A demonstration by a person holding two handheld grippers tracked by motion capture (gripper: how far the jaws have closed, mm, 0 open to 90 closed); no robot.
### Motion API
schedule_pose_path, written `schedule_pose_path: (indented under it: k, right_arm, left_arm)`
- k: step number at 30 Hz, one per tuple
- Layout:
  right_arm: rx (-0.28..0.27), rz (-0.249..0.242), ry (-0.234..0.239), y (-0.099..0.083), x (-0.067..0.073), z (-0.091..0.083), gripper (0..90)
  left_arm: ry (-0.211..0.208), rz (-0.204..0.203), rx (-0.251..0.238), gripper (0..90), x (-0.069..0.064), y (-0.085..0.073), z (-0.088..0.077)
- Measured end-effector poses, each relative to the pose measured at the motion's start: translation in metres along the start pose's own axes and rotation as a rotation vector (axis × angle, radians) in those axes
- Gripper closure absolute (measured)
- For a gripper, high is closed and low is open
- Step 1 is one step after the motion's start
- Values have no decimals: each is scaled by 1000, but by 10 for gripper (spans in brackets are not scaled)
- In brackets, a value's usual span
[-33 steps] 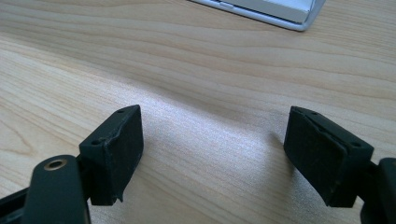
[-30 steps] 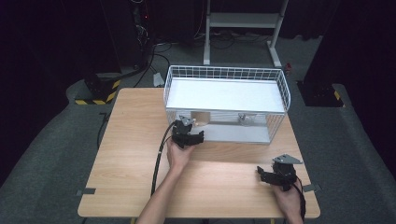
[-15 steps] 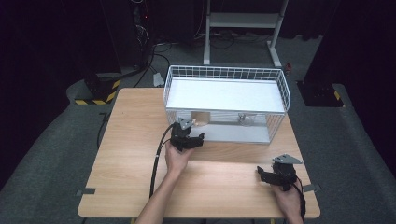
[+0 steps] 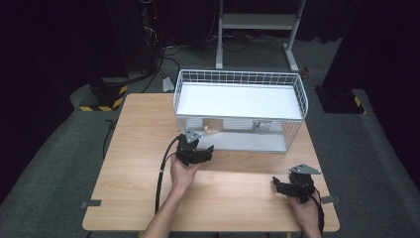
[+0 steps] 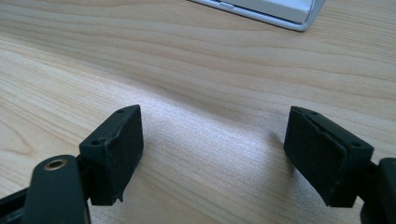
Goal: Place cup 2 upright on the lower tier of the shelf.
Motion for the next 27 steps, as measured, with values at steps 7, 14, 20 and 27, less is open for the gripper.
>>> schedule_pose_path:
  k: [7, 14, 20, 27]
  right_arm:
    - [0, 0, 0, 0, 0, 0, 201]
    - [0, 0, 0, 0, 0, 0, 202]
    - [0, -1, 0, 0, 0, 0, 201]
    - [0, -1, 0, 0, 0, 0, 201]
  left_arm:
    - [-20, -28, -10, 245, 3, -7, -7]
    - [-28, -37, -3, 246, 4, -17, -14]
    - [-39, -42, -10, 247, 4, -25, -21]
    - [-32, -49, -17, 247, 7, -42, -33]
Point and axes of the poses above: each handheld gripper's, and its own axes: z roughly forward along the jaws, y roughly out of its top, x roughly to its left, the point moved 2 cm from there along z, roughly forward along the jaws, and after that the axes turned 10 degrees about x, right-handed, at the moved point
